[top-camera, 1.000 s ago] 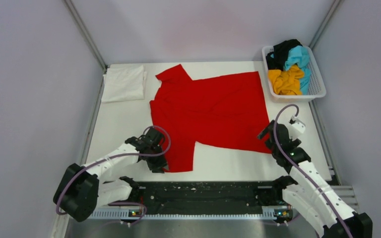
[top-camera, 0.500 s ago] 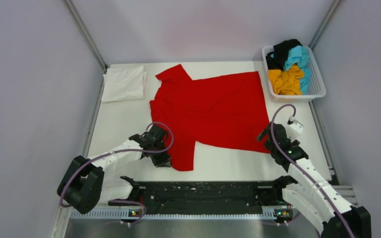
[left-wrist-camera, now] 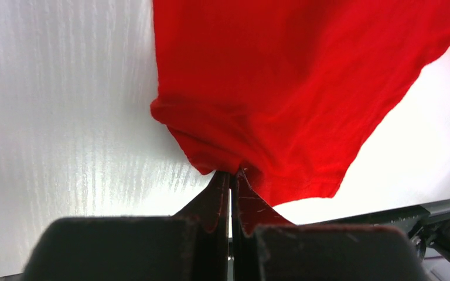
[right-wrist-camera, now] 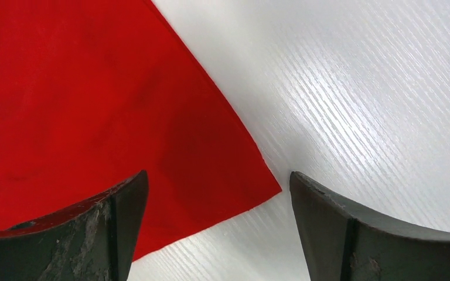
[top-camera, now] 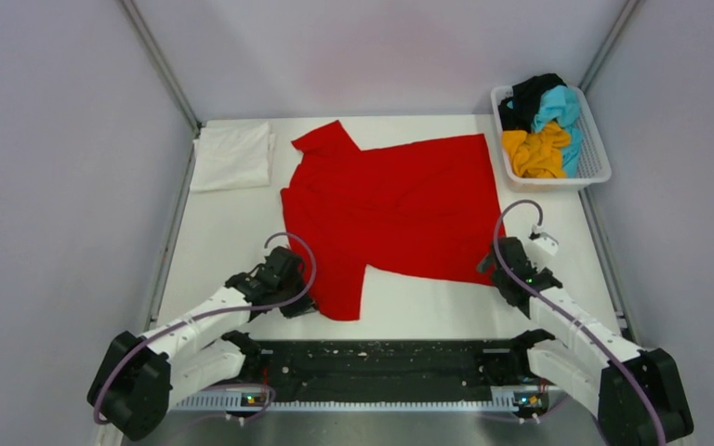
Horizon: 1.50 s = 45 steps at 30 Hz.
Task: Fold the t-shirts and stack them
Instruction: Grab the side of the flattened tshirt closest away from the robot with both arms, then fold the flattened tshirt in 1/3 of the way
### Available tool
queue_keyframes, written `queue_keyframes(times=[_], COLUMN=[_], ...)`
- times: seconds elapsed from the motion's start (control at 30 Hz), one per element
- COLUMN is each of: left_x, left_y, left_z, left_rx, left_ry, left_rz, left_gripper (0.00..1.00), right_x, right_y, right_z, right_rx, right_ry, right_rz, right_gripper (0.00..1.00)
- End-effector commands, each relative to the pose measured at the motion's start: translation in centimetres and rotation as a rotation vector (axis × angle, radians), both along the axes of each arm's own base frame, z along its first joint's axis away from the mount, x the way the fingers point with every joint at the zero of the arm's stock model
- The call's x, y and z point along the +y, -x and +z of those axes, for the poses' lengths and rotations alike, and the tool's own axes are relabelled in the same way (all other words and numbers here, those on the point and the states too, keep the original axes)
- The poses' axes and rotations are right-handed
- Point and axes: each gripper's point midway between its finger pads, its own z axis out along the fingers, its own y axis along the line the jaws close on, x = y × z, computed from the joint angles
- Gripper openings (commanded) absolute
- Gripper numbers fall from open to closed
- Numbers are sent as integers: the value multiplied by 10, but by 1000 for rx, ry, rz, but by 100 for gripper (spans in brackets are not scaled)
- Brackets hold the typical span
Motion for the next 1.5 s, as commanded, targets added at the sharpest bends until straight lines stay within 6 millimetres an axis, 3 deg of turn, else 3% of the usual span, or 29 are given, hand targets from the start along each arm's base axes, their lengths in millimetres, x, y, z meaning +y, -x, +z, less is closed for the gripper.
queue_keyframes(times=[0.0, 0.1, 0.2, 0.4, 0.47, 0.57, 0.8, 0.9, 1.03, 1.1, 1.27, 1.47], left_x=[9, 9, 9, 17, 18, 20, 21, 17, 11, 4, 4, -13], left_y=[-7, -8, -6, 11, 16, 30, 97, 113, 117, 120, 123, 104], left_z=[-1, 0, -2, -10, -7, 2, 10, 10, 16, 28, 60, 105], left_rx=[-36, -28, -12, 89, 118, 189, 405, 420, 359, 340, 260, 152], left_ry=[-51, -46, -46, -77, -80, -95, -15, 67, 177, 251, 344, 406], left_rz=[33, 51, 65, 115, 117, 98, 24, 44, 61, 49, 57, -45], left_gripper=[0, 0, 0, 0, 0, 0, 0, 0, 0, 0, 0, 0], right_x=[3, 6, 9, 18, 15, 17, 27, 25, 30, 33, 38, 39], right_y=[-8, -5, -6, -4, 1, 10, 56, 73, 84, 89, 93, 90], right_z=[-7, -15, -15, -14, -12, -4, 12, 9, 0, -4, 9, 17], right_rx=[-13, 0, -12, -25, -2, 35, 220, 273, 298, 307, 298, 282], right_ry=[-26, -46, -66, -121, -111, -128, -211, -214, -240, -251, -257, -263], right_rz=[-12, -12, -8, 15, 10, 13, -5, -10, 17, 35, 61, 59], right_gripper=[87, 79, 65, 40, 28, 2, 0, 0, 0, 0, 0, 0])
